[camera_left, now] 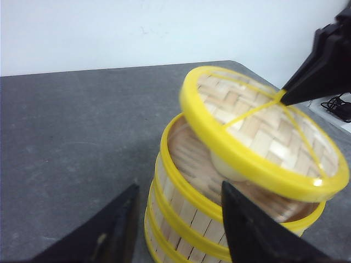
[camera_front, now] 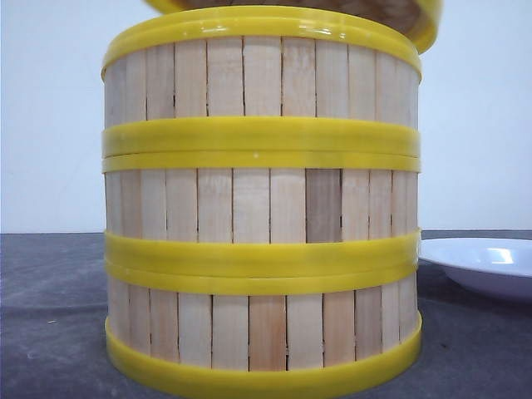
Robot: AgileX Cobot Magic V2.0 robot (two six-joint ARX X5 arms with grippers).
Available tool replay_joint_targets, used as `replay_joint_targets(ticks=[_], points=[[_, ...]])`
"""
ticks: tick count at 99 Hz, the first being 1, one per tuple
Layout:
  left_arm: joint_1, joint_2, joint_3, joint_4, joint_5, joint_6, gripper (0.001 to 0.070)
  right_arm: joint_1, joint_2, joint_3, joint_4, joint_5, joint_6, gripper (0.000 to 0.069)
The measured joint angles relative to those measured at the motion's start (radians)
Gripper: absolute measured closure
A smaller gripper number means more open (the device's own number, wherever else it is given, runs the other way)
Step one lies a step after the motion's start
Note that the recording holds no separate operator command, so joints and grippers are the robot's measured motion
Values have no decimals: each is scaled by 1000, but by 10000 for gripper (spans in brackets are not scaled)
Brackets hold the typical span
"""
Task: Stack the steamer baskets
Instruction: 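Grasp the lid hub and lift the lid with the right gripper, then lower the lid onto the top basket and release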
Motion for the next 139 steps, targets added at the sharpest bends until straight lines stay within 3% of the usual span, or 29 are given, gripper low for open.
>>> replay_joint_targets(ticks=[122, 129, 139], points=[[0, 0, 0, -2, 0, 0, 435, 45, 111, 6, -1, 63, -5, 638], [0, 0, 0, -3, 0, 0, 435, 45, 112, 6, 6, 63, -5, 580], [0, 0, 0, -4, 0, 0, 435, 45, 115, 6, 33, 69, -5, 395]])
